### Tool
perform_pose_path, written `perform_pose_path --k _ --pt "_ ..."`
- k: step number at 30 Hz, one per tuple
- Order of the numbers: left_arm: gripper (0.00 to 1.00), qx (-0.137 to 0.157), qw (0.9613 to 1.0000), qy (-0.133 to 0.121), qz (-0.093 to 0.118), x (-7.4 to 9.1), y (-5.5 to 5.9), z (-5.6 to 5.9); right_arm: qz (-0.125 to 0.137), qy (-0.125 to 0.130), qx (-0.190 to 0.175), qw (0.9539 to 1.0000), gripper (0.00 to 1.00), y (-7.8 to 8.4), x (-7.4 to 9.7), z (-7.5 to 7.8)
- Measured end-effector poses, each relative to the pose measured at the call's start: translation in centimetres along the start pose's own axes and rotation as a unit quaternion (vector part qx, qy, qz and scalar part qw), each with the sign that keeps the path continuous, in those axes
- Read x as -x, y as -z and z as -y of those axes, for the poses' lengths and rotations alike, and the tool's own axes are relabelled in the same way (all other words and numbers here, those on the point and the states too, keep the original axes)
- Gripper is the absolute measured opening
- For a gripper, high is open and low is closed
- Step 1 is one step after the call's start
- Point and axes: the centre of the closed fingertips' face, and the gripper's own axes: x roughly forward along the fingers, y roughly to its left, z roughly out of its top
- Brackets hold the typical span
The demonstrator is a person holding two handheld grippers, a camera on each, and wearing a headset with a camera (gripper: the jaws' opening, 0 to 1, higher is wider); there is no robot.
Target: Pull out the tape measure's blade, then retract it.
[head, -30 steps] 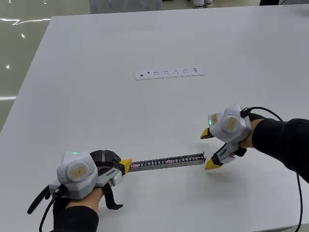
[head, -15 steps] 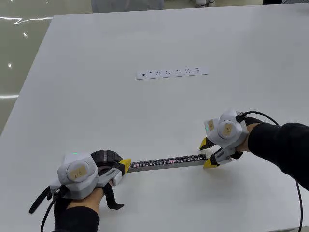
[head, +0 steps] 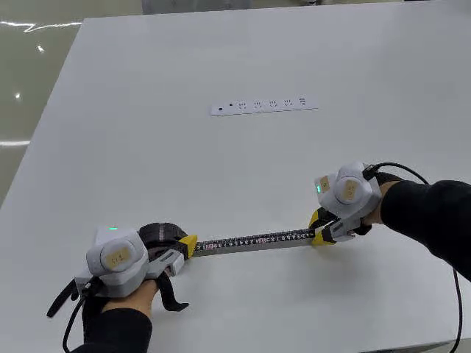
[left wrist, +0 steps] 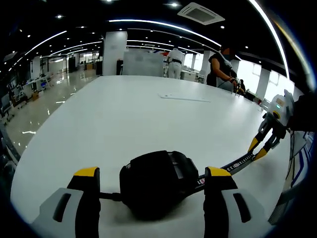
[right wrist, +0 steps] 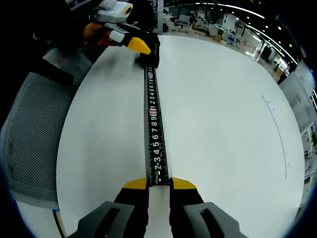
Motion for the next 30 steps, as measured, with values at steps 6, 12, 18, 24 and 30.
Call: perform_pose_path --k 6,12,18,24,30 --pt "0.81 0.007 1.0000 -0.002 -0.002 0.02 0.36 -0.03 -0.020 -0.004 0.010 0.9997 0.11 -0.18 -0.14 -0.20" --pt "0.71 0.016 0.9998 0.006 -0.006 -0.10 0.60 0.40 -0.025 -0.012 -0.006 0.9996 0.10 -0.09 -0.17 -0.61" --pt "0.67 0.021 0.9997 0.006 -0.012 -0.26 0.73 0.78 -0.040 -0.006 -0.027 0.9988 0.10 -0.23 -0.27 -0.57" --pt "0.63 0.028 0.9995 -0.006 -0.010 -0.37 0.26 0.57 -0.047 -0.001 -0.035 0.9983 0.10 -0.19 -0.21 -0.48" --pt "0.61 0.022 0.9995 -0.016 -0.014 -0.40 0.34 0.51 -0.030 -0.004 -0.053 0.9982 0.10 -0.10 -0.18 -0.34"
